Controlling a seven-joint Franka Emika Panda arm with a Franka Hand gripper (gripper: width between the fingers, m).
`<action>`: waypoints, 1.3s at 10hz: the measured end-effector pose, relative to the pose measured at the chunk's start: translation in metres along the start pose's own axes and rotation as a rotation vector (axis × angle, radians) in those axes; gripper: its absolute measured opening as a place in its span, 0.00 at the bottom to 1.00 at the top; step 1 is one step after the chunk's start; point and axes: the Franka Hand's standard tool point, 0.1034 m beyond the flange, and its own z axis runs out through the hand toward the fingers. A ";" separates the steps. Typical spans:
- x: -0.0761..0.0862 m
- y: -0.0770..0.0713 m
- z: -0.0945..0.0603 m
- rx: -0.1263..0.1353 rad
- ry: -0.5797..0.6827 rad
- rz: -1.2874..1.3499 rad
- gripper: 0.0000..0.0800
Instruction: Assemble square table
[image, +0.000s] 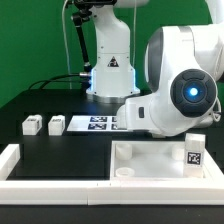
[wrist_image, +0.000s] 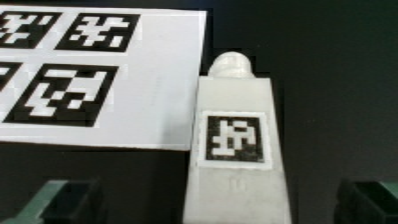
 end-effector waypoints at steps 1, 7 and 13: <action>0.002 -0.003 0.006 -0.002 0.007 0.007 0.81; 0.003 -0.002 0.019 0.003 0.020 0.042 0.53; 0.003 0.000 0.019 0.007 0.020 0.045 0.36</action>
Offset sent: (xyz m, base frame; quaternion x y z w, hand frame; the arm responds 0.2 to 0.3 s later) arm 0.0000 0.0000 0.0000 0.0000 0.0000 0.0000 1.0000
